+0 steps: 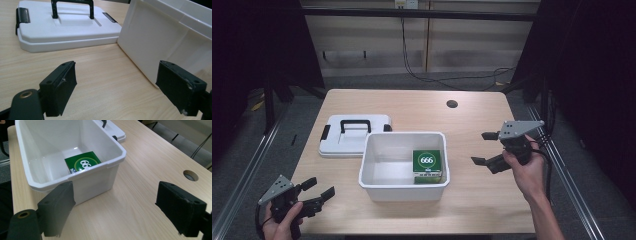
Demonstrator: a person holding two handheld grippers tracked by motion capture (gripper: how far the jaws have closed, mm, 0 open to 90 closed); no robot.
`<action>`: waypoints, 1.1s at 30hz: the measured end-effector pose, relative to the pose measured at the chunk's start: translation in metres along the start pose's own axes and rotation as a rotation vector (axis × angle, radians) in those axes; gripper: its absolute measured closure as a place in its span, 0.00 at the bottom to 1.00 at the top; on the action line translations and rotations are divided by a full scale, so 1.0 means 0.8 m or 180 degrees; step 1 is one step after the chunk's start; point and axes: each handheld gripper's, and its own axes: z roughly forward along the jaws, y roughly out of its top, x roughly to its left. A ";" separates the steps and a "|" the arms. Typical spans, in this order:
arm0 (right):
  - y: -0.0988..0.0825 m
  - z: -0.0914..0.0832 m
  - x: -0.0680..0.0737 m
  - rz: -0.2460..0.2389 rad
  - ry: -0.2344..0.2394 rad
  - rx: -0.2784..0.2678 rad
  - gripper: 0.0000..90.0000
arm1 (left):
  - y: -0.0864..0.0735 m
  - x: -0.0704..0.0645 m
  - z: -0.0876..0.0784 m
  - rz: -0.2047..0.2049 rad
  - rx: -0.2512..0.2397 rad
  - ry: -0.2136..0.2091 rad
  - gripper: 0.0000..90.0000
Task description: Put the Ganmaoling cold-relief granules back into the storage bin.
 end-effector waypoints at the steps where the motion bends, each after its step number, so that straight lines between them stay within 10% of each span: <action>1: -0.003 -0.002 0.000 0.0017 -0.0013 -0.0014 0.16 | 0.000 0.000 0.000 -0.0011 0.0001 -0.0006 0.18; 26: -0.113 -0.020 -0.023 0.0722 -0.0391 -0.0184 0.16 | 0.000 -0.001 0.002 0.0014 0.0029 -0.0032 0.18; 33: -0.150 -0.015 -0.038 0.0938 -0.0465 0.0045 0.15 | 0.000 -0.001 0.002 0.0012 0.0035 -0.0038 0.18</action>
